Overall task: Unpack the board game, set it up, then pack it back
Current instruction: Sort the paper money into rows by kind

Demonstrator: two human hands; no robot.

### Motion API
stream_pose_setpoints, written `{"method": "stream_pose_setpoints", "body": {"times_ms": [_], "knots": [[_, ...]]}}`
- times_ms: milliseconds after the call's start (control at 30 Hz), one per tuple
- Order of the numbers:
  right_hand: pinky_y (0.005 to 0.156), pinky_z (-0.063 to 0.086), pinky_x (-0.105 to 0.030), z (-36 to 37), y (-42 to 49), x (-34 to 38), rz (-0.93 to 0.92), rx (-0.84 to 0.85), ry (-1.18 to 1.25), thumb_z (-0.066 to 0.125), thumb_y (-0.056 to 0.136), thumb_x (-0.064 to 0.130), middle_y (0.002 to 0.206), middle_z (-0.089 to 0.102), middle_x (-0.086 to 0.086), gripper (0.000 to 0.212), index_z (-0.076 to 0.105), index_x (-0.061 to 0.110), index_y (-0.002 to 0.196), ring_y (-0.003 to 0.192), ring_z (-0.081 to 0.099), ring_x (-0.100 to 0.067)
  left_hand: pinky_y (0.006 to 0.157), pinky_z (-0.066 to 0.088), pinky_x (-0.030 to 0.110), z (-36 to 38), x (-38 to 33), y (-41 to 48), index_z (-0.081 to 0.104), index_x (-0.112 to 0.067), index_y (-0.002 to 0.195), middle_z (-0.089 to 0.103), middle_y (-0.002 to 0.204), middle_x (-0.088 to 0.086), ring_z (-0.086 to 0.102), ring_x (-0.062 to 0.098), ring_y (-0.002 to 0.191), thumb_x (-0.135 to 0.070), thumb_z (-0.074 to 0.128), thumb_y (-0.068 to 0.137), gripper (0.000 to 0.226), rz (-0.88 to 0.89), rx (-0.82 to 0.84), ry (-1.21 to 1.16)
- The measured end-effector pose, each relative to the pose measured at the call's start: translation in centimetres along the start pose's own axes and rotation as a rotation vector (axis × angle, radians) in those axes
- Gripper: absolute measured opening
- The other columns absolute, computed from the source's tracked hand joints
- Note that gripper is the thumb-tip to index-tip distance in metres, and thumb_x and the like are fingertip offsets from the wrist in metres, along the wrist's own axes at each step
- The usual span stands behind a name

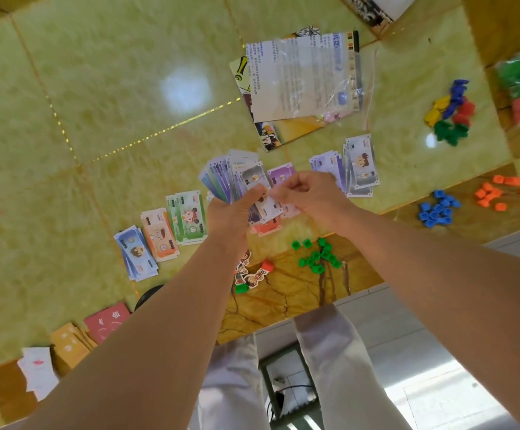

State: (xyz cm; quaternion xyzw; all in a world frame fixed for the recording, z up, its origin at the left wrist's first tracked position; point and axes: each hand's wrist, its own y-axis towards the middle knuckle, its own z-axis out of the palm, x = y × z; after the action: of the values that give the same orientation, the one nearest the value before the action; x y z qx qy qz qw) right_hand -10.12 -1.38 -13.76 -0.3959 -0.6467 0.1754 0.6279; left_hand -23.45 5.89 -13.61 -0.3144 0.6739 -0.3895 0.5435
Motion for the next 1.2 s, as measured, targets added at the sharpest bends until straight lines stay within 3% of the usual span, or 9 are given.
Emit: {"method": "stream_pose_setpoints", "body": {"times_ms": [100, 267, 400, 533, 700, 833, 1000, 1100, 1200], "knots": [[0.059, 0.044, -0.015, -0.7, 0.1, 0.1, 0.016, 0.021, 0.023, 0.079, 0.078, 0.021, 0.065, 0.057, 0.006, 0.018, 0.064, 0.012, 0.082, 0.055, 0.051, -0.001, 0.072, 0.048, 0.036, 1.2, -0.8, -0.9, 0.061, -0.01, 0.07, 0.06, 0.065, 0.008, 0.055, 0.023, 0.063, -0.011, 0.079, 0.077, 0.02, 0.01, 0.068, -0.042], [0.051, 0.042, -0.011, -2.9, 0.3, 0.3, 0.006, -0.031, 0.054, 0.077, 0.08, 0.017, 0.053, 0.055, 0.011, 0.016, 0.063, 0.013, 0.075, 0.045, 0.049, 0.004, 0.054, 0.054, 0.026, 3.2, -2.0, -2.1, 0.059, -0.009, 0.092, 0.068, 0.06, -0.001, 0.065, 0.014, 0.054, -0.001, 0.061, 0.086, 0.01, -0.006, 0.092, -0.134], [0.052, 0.042, -0.008, -5.5, 0.0, 0.4, -0.003, -0.104, 0.047, 0.074, 0.084, 0.014, 0.062, 0.057, 0.005, 0.009, 0.068, 0.008, 0.085, 0.044, 0.051, 0.008, 0.045, 0.03, 0.024, 4.9, -2.0, -2.5, 0.051, -0.015, 0.076, 0.05, 0.062, 0.002, 0.041, 0.016, 0.05, -0.004, 0.061, 0.084, 0.017, -0.001, 0.046, -0.024], [0.052, 0.041, -0.008, -7.9, -0.4, -0.2, -0.002, -0.155, 0.069, 0.07, 0.087, 0.012, 0.056, 0.06, 0.012, 0.014, 0.071, 0.0, 0.095, 0.045, 0.051, 0.007, 0.037, 0.028, 0.015, 6.6, -1.8, -2.7, 0.049, -0.015, 0.074, 0.046, 0.046, -0.005, 0.038, 0.008, 0.033, -0.003, 0.061, 0.085, 0.02, 0.0, 0.024, -0.008], [0.077, 0.055, -0.031, -10.9, 0.6, -2.2, 0.078, -0.33, -0.077, 0.072, 0.086, 0.021, 0.085, 0.07, -0.005, 0.013, 0.071, 0.009, 0.091, 0.079, 0.066, -0.017, 0.054, 0.044, 0.024, 8.8, -1.2, -2.7, 0.054, -0.017, 0.078, 0.058, 0.059, -0.003, 0.053, 0.015, 0.056, -0.001, 0.061, 0.084, 0.019, -0.005, 0.074, -0.022], [0.076, 0.053, -0.034, -11.7, 1.3, -3.3, 0.136, -0.452, -0.226, 0.074, 0.084, 0.024, 0.072, 0.056, 0.008, 0.013, 0.064, 0.016, 0.087, 0.079, 0.059, -0.016, 0.059, 0.044, 0.029, 9.8, -0.7, -2.2, 0.054, -0.016, 0.078, 0.058, 0.059, -0.001, 0.055, 0.016, 0.057, 0.0, 0.063, 0.083, 0.019, -0.013, 0.096, -0.003], [0.071, 0.049, -0.033, -11.5, 1.7, -3.6, 0.156, -0.505, -0.272, 0.07, 0.086, 0.022, 0.09, 0.059, 0.0, 0.022, 0.058, 0.013, 0.101, 0.084, 0.058, -0.019, 0.07, 0.043, 0.036, 10.3, -0.3, -2.0, 0.051, -0.017, 0.083, 0.058, 0.066, 0.002, 0.056, 0.018, 0.066, -0.005, 0.069, 0.082, 0.022, -0.034, 0.085, 0.018], [0.071, 0.05, -0.032, -11.0, 1.7, -2.9, 0.041, -0.452, -0.118, 0.069, 0.087, 0.027, 0.086, 0.059, -0.002, 0.017, 0.059, 0.015, 0.094, 0.077, 0.056, -0.015, 0.075, 0.045, 0.039, 10.3, -0.4, -2.1, 0.053, -0.014, 0.09, 0.063, 0.08, 0.008, 0.06, 0.023, 0.078, -0.006, 0.073, 0.079, 0.025, -0.033, 0.096, 0.031], [0.066, 0.05, -0.026, -10.1, 1.5, -1.8, 0.016, -0.22, -0.006, 0.074, 0.082, 0.036, 0.086, 0.065, -0.007, 0.026, 0.066, 0.013, 0.093, 0.072, 0.059, -0.013, 0.075, 0.05, 0.035, 10.4, -0.5, -2.3, 0.051, -0.015, 0.091, 0.067, 0.09, 0.007, 0.065, 0.022, 0.085, -0.007, 0.077, 0.078, 0.029, -0.032, 0.099, 0.025]]}}
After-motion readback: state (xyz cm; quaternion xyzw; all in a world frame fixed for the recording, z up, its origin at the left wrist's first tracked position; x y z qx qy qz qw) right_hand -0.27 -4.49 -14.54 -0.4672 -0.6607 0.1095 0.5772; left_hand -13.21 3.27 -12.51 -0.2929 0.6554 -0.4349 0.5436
